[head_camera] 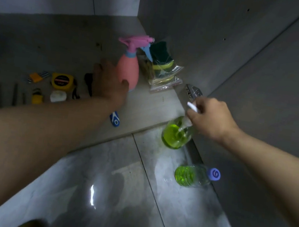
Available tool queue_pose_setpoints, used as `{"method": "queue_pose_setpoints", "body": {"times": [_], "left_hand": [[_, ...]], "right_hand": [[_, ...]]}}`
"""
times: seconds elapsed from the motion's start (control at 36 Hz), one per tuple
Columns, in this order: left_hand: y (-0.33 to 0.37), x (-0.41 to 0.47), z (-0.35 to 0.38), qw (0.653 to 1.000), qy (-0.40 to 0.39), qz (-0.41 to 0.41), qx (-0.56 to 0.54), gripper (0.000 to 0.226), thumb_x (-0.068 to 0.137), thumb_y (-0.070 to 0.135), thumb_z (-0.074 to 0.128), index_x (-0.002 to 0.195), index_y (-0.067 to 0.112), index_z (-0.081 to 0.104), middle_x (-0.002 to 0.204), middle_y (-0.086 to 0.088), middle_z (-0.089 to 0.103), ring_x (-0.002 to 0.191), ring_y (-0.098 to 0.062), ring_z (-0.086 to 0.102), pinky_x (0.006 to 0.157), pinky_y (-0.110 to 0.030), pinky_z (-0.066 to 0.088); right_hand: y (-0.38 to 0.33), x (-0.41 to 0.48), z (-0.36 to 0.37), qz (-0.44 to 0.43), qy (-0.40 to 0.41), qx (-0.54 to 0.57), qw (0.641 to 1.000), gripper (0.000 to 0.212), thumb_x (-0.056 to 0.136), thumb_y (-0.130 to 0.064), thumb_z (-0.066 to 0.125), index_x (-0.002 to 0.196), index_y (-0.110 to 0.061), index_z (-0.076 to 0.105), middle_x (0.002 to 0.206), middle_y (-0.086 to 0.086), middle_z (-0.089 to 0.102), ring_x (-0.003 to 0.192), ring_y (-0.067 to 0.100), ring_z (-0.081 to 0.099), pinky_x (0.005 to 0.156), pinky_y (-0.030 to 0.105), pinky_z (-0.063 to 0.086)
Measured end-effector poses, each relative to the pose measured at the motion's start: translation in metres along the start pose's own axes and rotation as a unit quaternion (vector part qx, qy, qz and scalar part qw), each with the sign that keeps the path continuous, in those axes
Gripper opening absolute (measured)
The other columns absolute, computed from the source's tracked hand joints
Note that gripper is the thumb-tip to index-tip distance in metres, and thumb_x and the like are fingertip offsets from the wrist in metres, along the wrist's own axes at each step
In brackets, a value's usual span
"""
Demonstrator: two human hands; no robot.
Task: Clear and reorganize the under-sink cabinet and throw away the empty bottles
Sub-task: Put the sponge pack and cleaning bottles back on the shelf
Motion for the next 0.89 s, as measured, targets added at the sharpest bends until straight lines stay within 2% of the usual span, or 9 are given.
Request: {"method": "queue_pose_setpoints", "body": {"times": [0.06,0.14,0.22,0.33,0.53,0.64,0.72,0.81,0.89], "left_hand": [[0.011,-0.02,-0.003,0.997,0.02,0.042,-0.061,0.046,0.082,0.023,0.071,0.121,0.007,0.051,0.125,-0.015,0.053,0.109,-0.031,0.055,0.089,-0.04,0.048],[0.028,-0.05,0.026,0.963,-0.136,0.076,-0.218,0.044,0.079,0.022,0.082,0.113,0.019,0.055,0.105,-0.005,0.056,0.085,-0.015,0.056,0.076,-0.032,0.048],[0.045,-0.075,0.051,0.915,-0.283,0.126,-0.259,0.081,0.067,0.032,0.094,0.134,0.03,0.049,0.125,0.004,0.058,0.106,0.004,0.06,0.086,-0.012,0.05],[0.052,-0.073,0.051,0.912,-0.264,0.16,-0.268,0.1,0.059,0.024,0.098,0.144,0.021,0.044,0.139,-0.003,0.053,0.12,-0.01,0.059,0.1,-0.028,0.052],[0.041,-0.069,0.045,0.947,-0.214,0.196,-0.135,0.096,0.053,0.041,0.095,0.136,0.03,0.049,0.128,0.003,0.061,0.112,-0.018,0.062,0.096,-0.04,0.055],[0.013,-0.065,0.04,0.965,-0.183,0.127,-0.141,0.089,0.056,0.039,0.097,0.13,0.033,0.049,0.121,0.008,0.061,0.109,-0.018,0.062,0.09,-0.028,0.051],[0.002,-0.061,0.034,0.972,-0.176,0.107,-0.109,0.089,0.059,0.043,0.094,0.132,0.029,0.045,0.119,0.004,0.059,0.104,-0.019,0.057,0.083,-0.026,0.042],[-0.005,-0.057,0.03,0.975,-0.178,0.094,-0.09,0.087,0.063,0.041,0.093,0.134,0.025,0.043,0.119,0.002,0.059,0.101,-0.02,0.056,0.081,-0.027,0.041],[-0.006,-0.053,0.026,0.975,-0.176,0.088,-0.1,0.084,0.064,0.032,0.094,0.134,0.018,0.048,0.127,-0.004,0.061,0.111,-0.025,0.06,0.093,-0.033,0.049]], "right_hand": [[-0.015,0.008,-0.022,-0.004,0.031,0.022,0.999,0.028,0.082,-0.041,0.056,0.069,-0.016,0.053,0.069,0.009,0.06,0.076,0.036,0.06,0.065,0.031,0.043],[-0.041,0.017,-0.044,-0.017,0.038,0.09,0.995,0.031,0.086,-0.036,0.054,0.072,-0.008,0.06,0.063,0.01,0.067,0.06,0.027,0.069,0.064,0.038,0.058],[-0.064,0.023,-0.053,-0.037,0.024,0.136,0.99,0.028,0.086,-0.03,0.055,0.076,-0.004,0.062,0.066,0.012,0.069,0.048,0.018,0.068,0.058,0.038,0.06],[-0.076,0.022,-0.048,-0.047,-0.003,0.229,0.972,0.02,0.087,-0.021,0.062,0.072,-0.008,0.064,0.06,0.006,0.068,0.051,0.016,0.069,0.048,0.023,0.053],[-0.046,-0.008,-0.021,-0.008,-0.062,0.374,0.925,0.022,0.095,-0.021,0.067,0.104,-0.001,0.065,0.077,0.016,0.065,0.068,0.019,0.066,0.065,0.032,0.057],[0.0,-0.031,-0.007,0.013,-0.07,0.104,0.992,0.02,0.088,-0.029,0.07,0.103,-0.018,0.063,0.086,0.001,0.066,0.084,0.023,0.064,0.079,0.03,0.049],[0.035,-0.066,0.027,0.055,-0.226,-0.136,0.963,0.036,0.082,-0.047,0.07,0.106,-0.021,0.061,0.103,0.002,0.069,0.102,0.027,0.064,0.086,0.032,0.052],[0.062,-0.099,0.053,0.117,-0.31,-0.197,0.923,0.062,0.077,-0.06,0.07,0.122,-0.021,0.054,0.115,0.002,0.065,0.112,0.026,0.061,0.087,0.028,0.049],[0.077,-0.113,0.068,0.155,-0.291,-0.162,0.93,0.07,0.073,-0.058,0.077,0.125,-0.018,0.051,0.126,0.011,0.061,0.116,0.029,0.061,0.091,0.033,0.05]]}}
Point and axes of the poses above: each hand's wrist, its own x-axis towards the middle knuckle, its own z-axis out of the palm, y = z × x, the point moved 8 cm from there along x, towards the middle knuckle
